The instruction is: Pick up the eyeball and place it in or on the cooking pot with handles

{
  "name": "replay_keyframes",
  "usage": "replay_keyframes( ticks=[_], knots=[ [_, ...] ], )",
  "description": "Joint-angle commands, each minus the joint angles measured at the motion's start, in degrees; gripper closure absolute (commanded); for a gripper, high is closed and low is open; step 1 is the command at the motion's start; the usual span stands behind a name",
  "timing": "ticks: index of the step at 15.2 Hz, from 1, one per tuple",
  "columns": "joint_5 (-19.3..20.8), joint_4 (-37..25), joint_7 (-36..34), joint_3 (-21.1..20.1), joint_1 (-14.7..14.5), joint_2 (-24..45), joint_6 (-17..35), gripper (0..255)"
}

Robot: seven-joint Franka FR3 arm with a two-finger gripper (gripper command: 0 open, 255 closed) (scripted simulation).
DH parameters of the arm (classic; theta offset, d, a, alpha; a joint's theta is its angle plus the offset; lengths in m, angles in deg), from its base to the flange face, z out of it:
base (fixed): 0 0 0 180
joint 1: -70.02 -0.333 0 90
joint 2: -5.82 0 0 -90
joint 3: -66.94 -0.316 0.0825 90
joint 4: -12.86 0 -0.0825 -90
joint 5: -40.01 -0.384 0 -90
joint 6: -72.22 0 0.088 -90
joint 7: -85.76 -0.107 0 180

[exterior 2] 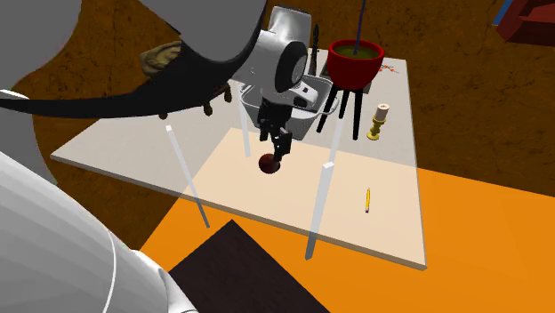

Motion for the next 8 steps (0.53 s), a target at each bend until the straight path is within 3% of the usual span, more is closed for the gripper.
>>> replay_keyframes(
  ticks=[1, 8],
  knots=[
    [0.8, 0.1, -1.5, -0.3, -0.2, 2.7, 2.2, 0],
    [2.0, 2.4, -2.5, -0.4, -0.6, 6.0, 7.6, 0]
  ],
)
